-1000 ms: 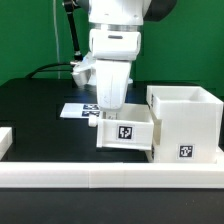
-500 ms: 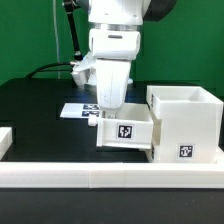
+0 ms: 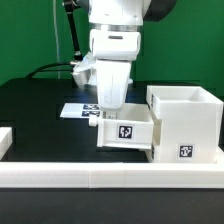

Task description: Assemble drawer

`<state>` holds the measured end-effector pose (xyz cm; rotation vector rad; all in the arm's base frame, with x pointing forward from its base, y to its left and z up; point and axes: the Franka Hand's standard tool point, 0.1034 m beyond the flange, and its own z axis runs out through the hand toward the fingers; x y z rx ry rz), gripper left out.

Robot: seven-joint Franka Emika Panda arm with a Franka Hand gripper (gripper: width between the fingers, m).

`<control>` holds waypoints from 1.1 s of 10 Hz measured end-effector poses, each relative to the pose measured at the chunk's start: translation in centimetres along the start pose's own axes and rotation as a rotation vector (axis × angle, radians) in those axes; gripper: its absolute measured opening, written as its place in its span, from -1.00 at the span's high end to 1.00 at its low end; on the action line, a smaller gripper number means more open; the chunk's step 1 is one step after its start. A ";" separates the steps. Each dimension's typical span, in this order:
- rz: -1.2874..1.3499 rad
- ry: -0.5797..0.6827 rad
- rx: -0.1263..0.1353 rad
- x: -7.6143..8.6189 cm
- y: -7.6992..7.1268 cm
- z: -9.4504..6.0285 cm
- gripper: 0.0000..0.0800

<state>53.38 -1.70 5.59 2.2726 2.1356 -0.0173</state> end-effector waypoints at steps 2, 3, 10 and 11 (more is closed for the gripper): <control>0.000 0.000 0.004 0.0 -0.1 0.1 0.89; 0.000 0.000 0.005 0.0 -0.2 0.2 0.89; -0.004 0.005 -0.013 0.1 -0.9 0.2 0.89; -0.004 0.004 -0.007 0.1 -1.0 0.3 0.89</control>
Offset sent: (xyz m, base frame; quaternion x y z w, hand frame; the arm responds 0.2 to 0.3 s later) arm 0.0000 0.0000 0.0000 0.0000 0.0000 0.0000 1.0000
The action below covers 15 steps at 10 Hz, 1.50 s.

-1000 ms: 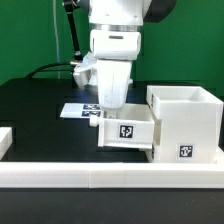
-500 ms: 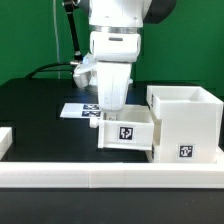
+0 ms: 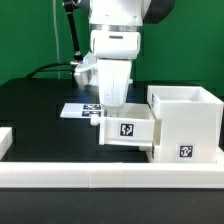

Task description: Assemble drawer

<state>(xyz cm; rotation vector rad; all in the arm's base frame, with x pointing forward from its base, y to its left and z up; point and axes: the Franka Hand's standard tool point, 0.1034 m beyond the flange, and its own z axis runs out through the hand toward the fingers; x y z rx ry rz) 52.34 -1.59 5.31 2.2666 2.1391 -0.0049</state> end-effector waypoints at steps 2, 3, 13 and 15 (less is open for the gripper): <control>0.000 0.000 0.002 0.0 0.0 0.1 0.89; 0.000 0.000 0.002 0.0 -0.1 0.1 0.89; -0.003 -0.003 -0.010 0.1 0.4 -0.8 0.89; -0.010 -0.001 -0.003 0.6 0.1 -0.5 0.89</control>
Offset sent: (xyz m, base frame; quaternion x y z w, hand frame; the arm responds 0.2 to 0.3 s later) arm 0.0000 0.0000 0.0000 0.0000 0.0000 0.0000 1.0000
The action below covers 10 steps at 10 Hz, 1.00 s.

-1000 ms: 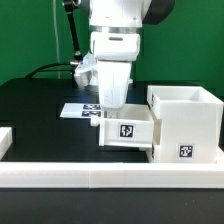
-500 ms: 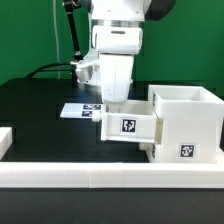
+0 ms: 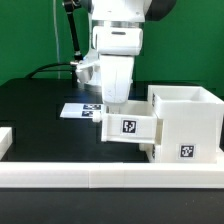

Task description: Assemble drawer

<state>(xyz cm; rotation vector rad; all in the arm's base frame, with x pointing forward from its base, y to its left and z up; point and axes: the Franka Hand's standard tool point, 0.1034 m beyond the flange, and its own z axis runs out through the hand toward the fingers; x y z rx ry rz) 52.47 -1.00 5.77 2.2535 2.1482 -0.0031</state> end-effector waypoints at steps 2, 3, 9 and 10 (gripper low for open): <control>0.000 0.003 -0.004 0.1 0.0 0.2 0.89; 0.000 0.003 -0.004 0.1 0.0 0.2 0.89; -0.007 0.005 -0.004 0.4 0.0 0.2 0.89; -0.008 0.005 -0.002 0.5 0.0 0.2 0.89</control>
Offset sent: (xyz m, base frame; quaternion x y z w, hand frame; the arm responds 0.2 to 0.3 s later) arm 0.0000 0.0000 0.0000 0.0000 0.0000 0.0000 1.0000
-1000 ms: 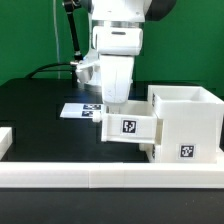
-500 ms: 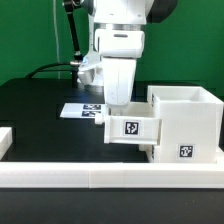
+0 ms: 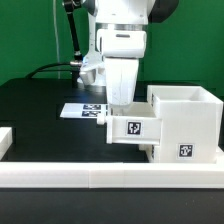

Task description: Assemble drawer

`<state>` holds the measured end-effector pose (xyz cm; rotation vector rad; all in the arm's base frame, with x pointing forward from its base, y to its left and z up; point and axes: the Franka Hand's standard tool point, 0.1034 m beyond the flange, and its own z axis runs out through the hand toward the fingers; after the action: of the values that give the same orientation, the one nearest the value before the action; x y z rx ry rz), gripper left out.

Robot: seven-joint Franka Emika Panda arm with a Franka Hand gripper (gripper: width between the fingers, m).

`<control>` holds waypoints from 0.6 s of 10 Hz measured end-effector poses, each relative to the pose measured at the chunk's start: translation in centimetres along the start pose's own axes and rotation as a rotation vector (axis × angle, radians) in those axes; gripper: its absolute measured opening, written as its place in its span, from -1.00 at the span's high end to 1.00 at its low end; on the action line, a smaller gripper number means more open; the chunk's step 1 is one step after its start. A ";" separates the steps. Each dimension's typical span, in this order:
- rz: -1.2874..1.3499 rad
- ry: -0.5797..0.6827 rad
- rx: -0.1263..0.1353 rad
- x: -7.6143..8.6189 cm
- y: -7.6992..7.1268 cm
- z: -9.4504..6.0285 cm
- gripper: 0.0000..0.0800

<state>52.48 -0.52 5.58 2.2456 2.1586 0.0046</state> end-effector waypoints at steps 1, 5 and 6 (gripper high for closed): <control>-0.001 0.001 0.001 0.1 0.0 0.1 0.89; 0.001 0.002 0.002 0.0 0.0 0.2 0.89; 0.002 0.002 0.002 0.0 0.0 0.2 0.89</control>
Offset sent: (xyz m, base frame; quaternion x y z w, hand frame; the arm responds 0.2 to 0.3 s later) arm 0.0000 0.0000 0.0000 0.0000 0.0000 0.0000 1.0000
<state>52.47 -0.50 5.38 2.2490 2.1585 0.0048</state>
